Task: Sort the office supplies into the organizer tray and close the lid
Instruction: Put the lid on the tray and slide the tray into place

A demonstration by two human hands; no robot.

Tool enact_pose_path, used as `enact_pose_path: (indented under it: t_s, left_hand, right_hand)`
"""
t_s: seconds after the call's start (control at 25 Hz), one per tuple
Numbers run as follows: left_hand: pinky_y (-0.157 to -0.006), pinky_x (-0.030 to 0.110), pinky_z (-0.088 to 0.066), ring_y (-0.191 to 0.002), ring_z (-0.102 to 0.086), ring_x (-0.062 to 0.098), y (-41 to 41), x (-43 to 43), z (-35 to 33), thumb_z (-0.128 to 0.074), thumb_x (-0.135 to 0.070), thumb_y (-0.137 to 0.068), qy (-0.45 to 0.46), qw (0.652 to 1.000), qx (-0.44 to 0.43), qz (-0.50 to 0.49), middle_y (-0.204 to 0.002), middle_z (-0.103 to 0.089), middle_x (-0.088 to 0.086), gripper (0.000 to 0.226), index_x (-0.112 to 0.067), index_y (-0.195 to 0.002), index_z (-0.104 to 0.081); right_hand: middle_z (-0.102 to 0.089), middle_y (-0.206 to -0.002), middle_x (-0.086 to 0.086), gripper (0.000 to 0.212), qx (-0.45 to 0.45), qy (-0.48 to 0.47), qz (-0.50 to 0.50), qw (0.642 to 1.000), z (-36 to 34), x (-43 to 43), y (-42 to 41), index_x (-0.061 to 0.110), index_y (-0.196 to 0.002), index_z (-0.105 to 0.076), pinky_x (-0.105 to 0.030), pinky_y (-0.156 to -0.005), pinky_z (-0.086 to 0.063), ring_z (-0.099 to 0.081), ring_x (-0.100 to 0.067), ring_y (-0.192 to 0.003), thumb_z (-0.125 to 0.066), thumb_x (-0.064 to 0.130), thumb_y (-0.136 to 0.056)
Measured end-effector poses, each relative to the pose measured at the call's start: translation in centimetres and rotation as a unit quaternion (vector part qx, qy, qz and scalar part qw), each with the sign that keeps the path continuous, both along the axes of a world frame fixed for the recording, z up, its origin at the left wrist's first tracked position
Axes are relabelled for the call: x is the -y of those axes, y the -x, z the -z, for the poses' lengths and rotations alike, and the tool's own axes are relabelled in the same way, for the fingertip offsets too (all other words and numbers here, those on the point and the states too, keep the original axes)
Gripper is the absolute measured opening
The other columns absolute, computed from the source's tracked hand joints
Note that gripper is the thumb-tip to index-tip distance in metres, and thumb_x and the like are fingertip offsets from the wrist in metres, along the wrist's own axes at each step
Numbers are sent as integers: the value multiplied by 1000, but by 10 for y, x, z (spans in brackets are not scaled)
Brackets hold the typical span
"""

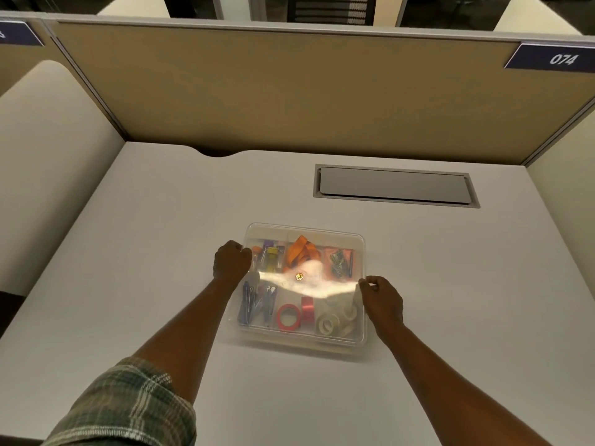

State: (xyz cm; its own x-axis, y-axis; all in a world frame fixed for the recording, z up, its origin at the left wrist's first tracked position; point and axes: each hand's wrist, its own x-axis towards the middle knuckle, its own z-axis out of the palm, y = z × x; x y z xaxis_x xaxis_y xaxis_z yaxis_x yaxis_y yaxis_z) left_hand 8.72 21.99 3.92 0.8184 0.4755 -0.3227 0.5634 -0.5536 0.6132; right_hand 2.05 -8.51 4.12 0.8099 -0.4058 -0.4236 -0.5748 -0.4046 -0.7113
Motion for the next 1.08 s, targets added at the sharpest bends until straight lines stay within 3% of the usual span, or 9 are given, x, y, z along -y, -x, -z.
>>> enact_pose_path:
  t_s: [0.08, 0.24, 0.36, 0.48, 0.6, 0.68, 0.8, 1.0, 1.08]
  left_hand:
    - [-84, 37, -50, -100, -64, 31, -15, 1, -1, -53, -25, -92, 39, 999, 2, -29, -96, -67, 10, 24, -5, -95, -65]
    - [-90, 38, -47, -102, -62, 34, -43, 3, 1, -48, -38, -99, 72, 995, 15, -60, -102, -68, 17, 42, 0, -98, -66]
    - [-84, 35, -43, -99, -62, 35, -56, 3, 11, -44, -43, -100, 76, 994, 8, -77, -95, -65, 18, 49, 1, -91, -64]
    - [-78, 34, -41, -92, -60, 34, -68, 0, 22, -47, -49, -97, 71, 993, -14, -89, -88, -62, 16, 53, 1, -90, -62]
    - [-73, 31, -39, -83, -55, 28, -71, 1, 30, -53, -49, -94, 72, 992, -18, -105, -82, -55, 10, 46, -4, -85, -57]
    - [-66, 27, -38, -76, -53, 23, -69, 2, 38, -56, -50, -92, 91, 988, -1, -126, -79, -56, 6, 45, -5, -86, -58]
    - [-52, 23, -32, -63, -51, 14, -63, 3, 44, -60, -52, -88, 136, 978, 37, -156, -72, -56, 0, 41, -12, -78, -55]
    - [-52, 24, -34, -59, -49, 12, -56, 0, 44, -62, -54, -86, 170, 972, 53, -156, -67, -53, -2, 44, -14, -72, -52]
    - [-53, 24, -36, -64, -51, 16, -55, -5, 39, -61, -54, -87, 182, 971, 49, -149, -69, -54, -1, 44, -12, -75, -55]
  right_hand:
    - [-72, -100, -2, 27, 4, -21, 19, 1000, -2, -1, -18, 18, -110, -70, -46, -93, -55, -68, -26, -95, -58, 37, -94]
    - [-64, -82, -11, 44, -17, -117, 98, 988, -1, 0, -71, -3, -86, -67, -44, -80, -53, -60, -30, -76, -61, 40, -93]
    - [-63, -87, -14, 46, -54, -142, 139, 979, 7, -1, -104, 8, -72, -59, -47, -91, -52, -61, -33, -83, -63, 49, -91]
    - [-59, -81, -9, 48, -79, -191, 193, 959, 15, -3, -119, 10, -73, -57, -39, -79, -47, -54, -26, -70, -74, 54, -81]
    - [-63, -101, -7, 54, -104, -208, 223, 947, 24, -3, -123, 8, -100, -63, -37, -84, -49, -60, -28, -93, -80, 53, -76]
    - [-62, -98, -6, 56, -101, -218, 235, 942, 28, -3, -121, 9, -96, -60, -38, -88, -50, -62, -30, -97, -82, 54, -72]
    - [-59, -80, -3, 56, -93, -184, 227, 952, 34, -5, -117, 10, -81, -57, -40, -87, -53, -63, -27, -83, -78, 61, -73]
    - [-60, -70, -7, 66, -83, -84, 177, 977, 32, -15, -107, 10, -68, -56, -37, -72, -49, -56, -22, -61, -56, 74, -83]
    - [-60, -71, -8, 69, -86, -33, 150, 984, 25, -18, -104, 9, -66, -55, -36, -70, -47, -57, -23, -63, -48, 74, -88]
